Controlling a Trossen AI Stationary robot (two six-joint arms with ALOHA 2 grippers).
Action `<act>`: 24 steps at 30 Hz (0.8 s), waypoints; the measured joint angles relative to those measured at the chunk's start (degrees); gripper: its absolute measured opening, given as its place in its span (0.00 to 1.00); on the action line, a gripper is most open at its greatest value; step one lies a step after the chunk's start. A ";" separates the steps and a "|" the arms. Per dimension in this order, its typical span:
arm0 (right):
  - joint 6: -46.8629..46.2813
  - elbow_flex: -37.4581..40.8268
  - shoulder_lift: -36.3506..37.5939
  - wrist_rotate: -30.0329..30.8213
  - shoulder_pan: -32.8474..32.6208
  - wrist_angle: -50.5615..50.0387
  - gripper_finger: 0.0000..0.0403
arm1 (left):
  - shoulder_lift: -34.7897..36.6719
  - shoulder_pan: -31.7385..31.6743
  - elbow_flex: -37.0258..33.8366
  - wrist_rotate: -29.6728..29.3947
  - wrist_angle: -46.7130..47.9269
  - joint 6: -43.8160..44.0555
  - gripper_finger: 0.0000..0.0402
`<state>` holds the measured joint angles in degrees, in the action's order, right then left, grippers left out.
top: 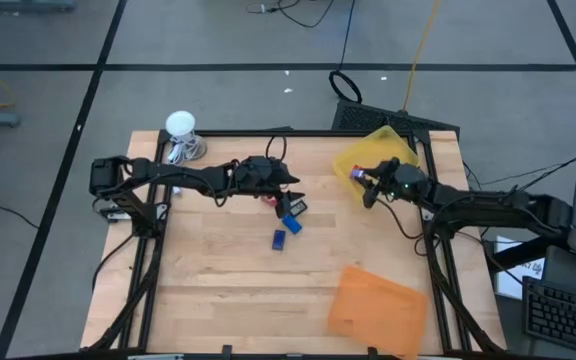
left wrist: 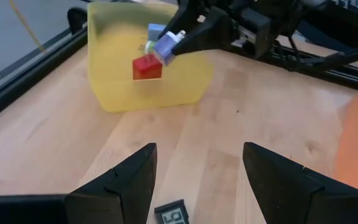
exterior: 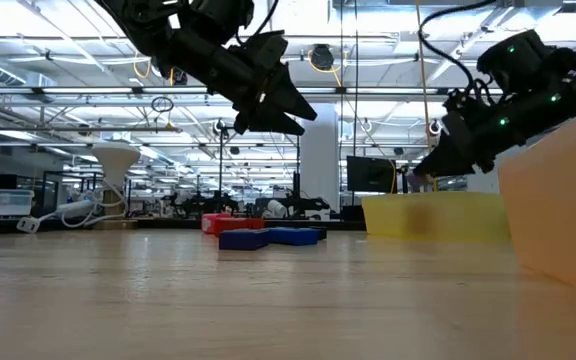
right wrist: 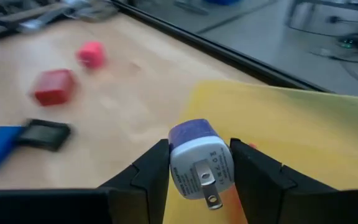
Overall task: Pick & Place Office items
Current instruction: Put the purple charger adapter into the yellow bin
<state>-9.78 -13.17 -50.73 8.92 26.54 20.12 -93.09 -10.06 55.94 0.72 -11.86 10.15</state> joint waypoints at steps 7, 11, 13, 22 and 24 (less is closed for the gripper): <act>0.39 -0.04 -5.38 1.84 3.90 0.97 0.36 | -0.05 0.46 0.00 0.14 -1.43 0.99 0.60; 0.40 0.00 -7.34 1.89 4.92 2.45 0.36 | -0.05 0.69 0.00 0.22 -1.31 0.67 0.60; 0.40 -0.02 -7.15 1.77 4.95 2.94 0.36 | 0.56 1.12 0.00 0.22 -0.77 -0.68 0.60; 0.59 -0.02 -4.34 -0.09 4.90 2.64 0.36 | 12.14 4.18 -11.21 -5.74 -10.10 -4.09 0.60; 0.59 -0.02 -3.61 -0.10 4.90 2.41 0.36 | 14.97 3.91 -16.20 -7.82 -14.30 -3.84 0.60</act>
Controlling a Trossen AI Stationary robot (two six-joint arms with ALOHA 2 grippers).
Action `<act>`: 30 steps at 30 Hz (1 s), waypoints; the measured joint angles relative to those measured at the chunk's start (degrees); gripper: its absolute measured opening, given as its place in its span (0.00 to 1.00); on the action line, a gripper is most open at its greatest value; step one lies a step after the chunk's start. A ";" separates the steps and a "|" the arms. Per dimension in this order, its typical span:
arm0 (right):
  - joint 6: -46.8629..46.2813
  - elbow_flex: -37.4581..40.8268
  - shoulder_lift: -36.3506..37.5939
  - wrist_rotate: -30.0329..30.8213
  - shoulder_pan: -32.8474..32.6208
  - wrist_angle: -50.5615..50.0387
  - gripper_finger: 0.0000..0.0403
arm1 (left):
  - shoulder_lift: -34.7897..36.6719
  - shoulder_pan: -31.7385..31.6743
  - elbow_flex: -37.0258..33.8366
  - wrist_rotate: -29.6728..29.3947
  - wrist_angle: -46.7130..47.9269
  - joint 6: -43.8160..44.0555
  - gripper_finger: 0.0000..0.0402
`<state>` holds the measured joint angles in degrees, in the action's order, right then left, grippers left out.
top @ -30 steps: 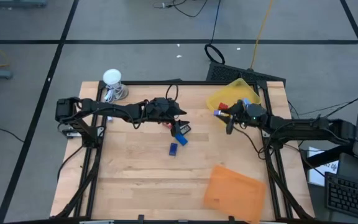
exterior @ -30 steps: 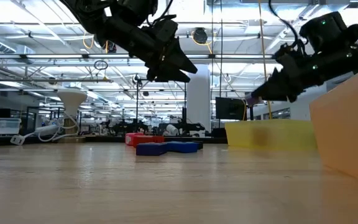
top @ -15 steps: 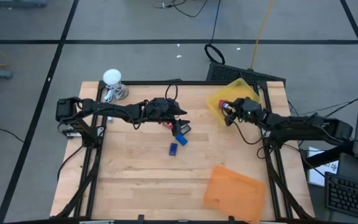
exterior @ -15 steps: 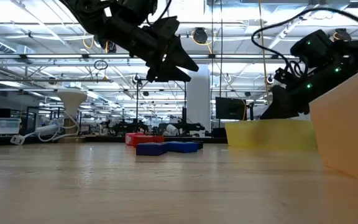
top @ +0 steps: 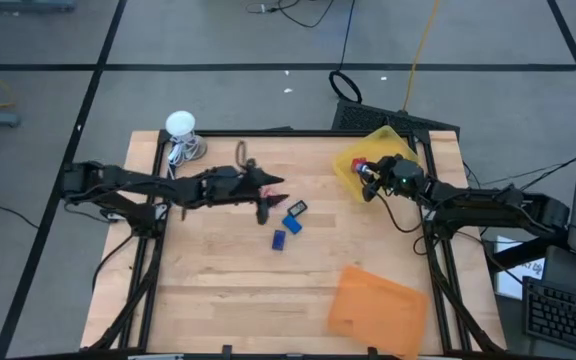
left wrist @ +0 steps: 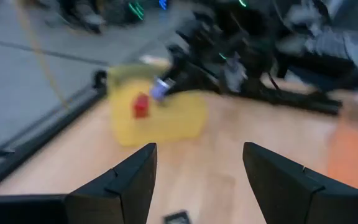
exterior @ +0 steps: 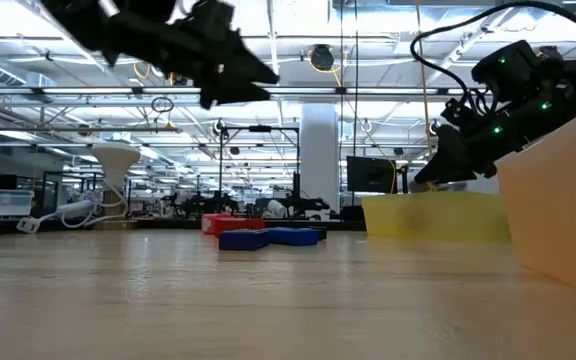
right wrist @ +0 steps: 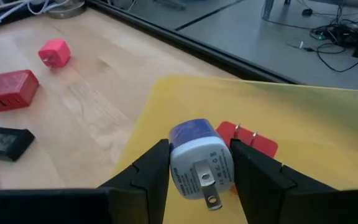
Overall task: Pick & Place Office items
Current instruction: Put the purple charger adapter into the yellow bin
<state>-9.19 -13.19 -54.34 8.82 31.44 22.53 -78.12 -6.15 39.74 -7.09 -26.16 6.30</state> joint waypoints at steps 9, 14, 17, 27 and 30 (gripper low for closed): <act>1.35 -0.02 3.20 9.91 0.07 -3.61 0.36 | 12.28 -2.60 -20.16 -9.66 -12.36 5.21 0.60; 1.89 -0.04 3.34 16.95 0.39 -6.30 0.36 | 14.50 -4.22 -26.01 -14.81 -14.84 11.25 0.60; 1.90 -0.04 3.34 18.01 1.42 -7.64 0.36 | 14.51 -4.99 -26.73 -16.86 -14.74 14.47 0.60; 0.44 -0.04 3.21 10.85 4.08 -10.58 0.38 | 14.37 -5.84 -26.31 -17.05 -14.75 15.34 0.60; 0.54 -0.04 3.19 10.54 4.66 -10.96 0.38 | 14.37 -5.84 -26.31 -17.05 -14.75 17.51 0.60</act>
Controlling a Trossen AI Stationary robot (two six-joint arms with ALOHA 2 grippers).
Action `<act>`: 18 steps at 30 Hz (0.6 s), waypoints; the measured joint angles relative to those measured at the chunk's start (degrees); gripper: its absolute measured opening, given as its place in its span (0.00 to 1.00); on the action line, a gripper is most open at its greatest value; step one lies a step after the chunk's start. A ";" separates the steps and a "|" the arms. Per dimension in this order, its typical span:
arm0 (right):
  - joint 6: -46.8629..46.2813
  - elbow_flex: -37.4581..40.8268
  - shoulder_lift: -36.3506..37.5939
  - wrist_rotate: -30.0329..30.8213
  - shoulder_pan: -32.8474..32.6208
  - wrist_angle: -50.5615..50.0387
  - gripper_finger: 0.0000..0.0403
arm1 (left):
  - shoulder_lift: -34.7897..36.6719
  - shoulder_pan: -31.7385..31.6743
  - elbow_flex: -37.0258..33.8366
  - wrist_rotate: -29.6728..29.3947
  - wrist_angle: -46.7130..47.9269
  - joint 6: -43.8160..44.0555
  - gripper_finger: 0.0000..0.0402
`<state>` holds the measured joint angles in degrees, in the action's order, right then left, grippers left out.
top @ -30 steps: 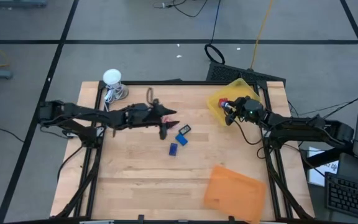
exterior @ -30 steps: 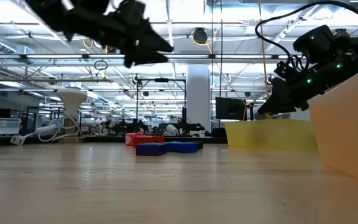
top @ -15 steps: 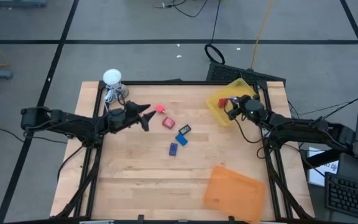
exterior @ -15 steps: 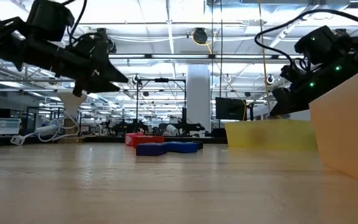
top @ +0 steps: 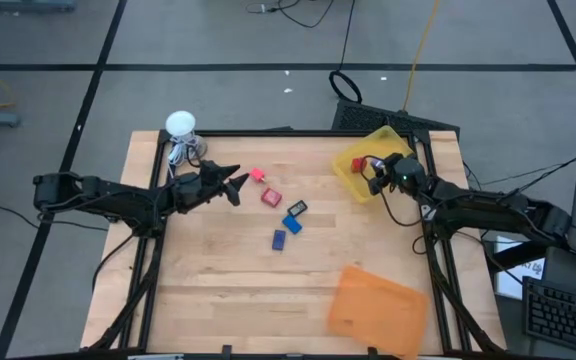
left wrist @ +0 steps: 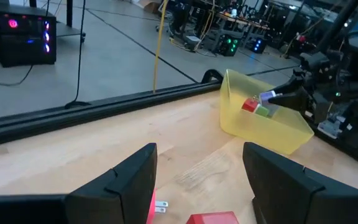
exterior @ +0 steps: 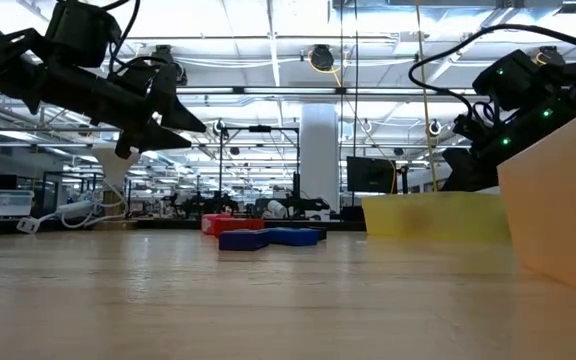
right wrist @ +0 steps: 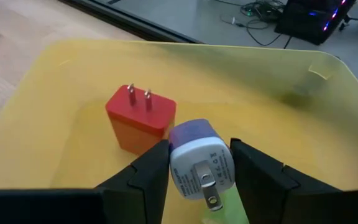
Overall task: Pick & Place Office items
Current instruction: Put the purple charger adapter into the yellow bin, then put the pink charger adapter into the yellow bin
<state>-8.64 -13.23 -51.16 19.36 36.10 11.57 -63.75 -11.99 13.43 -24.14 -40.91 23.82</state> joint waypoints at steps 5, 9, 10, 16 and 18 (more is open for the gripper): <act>-1.12 0.00 0.00 -0.01 0.10 0.13 0.40 | -0.02 0.00 0.02 -1.45 0.06 -0.40 0.60; -1.51 0.00 0.00 -0.03 0.10 0.13 0.43 | -0.02 0.00 0.02 -1.42 0.09 0.55 0.60; -2.07 0.00 0.00 -0.12 0.10 0.15 0.45 | -0.02 0.00 0.02 -1.40 0.11 0.81 0.60; -3.13 0.00 0.00 -1.68 0.15 0.38 0.54 | -0.02 0.00 0.02 -1.40 0.33 1.23 0.60; -3.12 0.00 0.00 -2.62 0.19 0.94 0.57 | -0.02 0.00 0.02 -1.40 0.33 1.94 0.60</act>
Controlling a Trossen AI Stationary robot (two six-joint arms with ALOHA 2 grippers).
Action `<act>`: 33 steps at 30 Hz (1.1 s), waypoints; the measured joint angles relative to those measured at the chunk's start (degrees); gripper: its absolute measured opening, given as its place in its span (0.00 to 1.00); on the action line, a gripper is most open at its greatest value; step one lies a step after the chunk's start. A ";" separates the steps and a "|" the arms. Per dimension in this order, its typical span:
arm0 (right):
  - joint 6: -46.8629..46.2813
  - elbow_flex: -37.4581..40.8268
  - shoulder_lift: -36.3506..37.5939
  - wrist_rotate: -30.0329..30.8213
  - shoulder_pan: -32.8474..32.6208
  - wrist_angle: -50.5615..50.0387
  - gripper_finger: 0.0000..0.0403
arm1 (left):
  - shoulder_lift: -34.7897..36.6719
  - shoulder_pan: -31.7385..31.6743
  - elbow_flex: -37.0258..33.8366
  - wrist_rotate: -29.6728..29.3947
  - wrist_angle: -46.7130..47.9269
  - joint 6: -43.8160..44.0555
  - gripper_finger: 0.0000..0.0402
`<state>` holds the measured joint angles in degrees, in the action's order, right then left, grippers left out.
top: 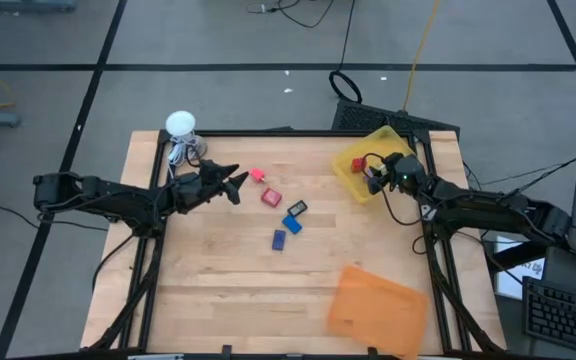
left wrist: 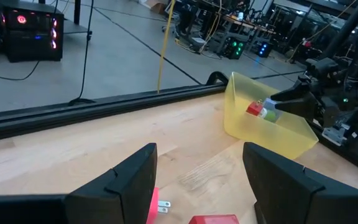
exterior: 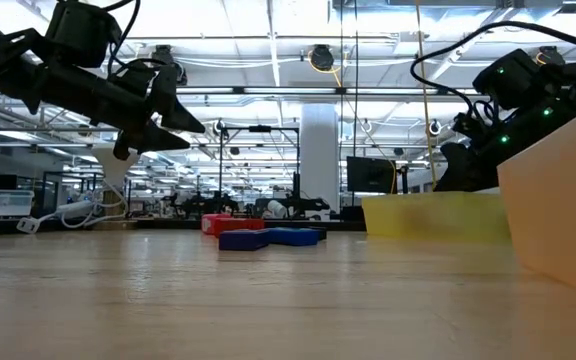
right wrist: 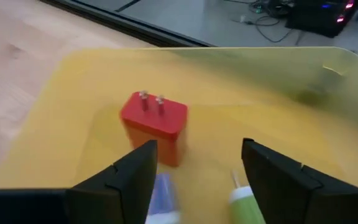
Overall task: Pick & Place Office items
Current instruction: Put the pink charger adapter into the yellow bin
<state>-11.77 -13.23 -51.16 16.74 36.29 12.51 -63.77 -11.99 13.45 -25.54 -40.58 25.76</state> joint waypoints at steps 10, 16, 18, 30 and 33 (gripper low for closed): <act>0.40 0.00 0.00 -3.85 0.00 2.85 0.62 | 0.00 -0.96 0.04 -0.09 6.10 10.82 0.60; 0.24 0.00 -0.02 -6.63 -0.01 5.02 0.62 | -0.02 -2.48 0.86 2.20 18.50 16.79 0.60; 0.24 0.00 -0.02 -7.17 0.00 5.90 0.62 | -0.06 -3.18 1.98 2.51 23.29 18.68 0.60; -1.05 0.00 0.00 -10.18 -0.36 7.87 0.61 | -16.96 -5.09 12.57 0.00 26.71 13.07 0.60; -0.93 0.00 -0.01 -11.25 -0.52 8.32 0.61 | -21.84 -5.67 17.62 -0.90 27.49 8.28 0.60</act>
<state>-12.70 -13.23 -51.17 5.49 35.77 20.83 -85.60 -17.66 31.07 -26.44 -13.09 34.04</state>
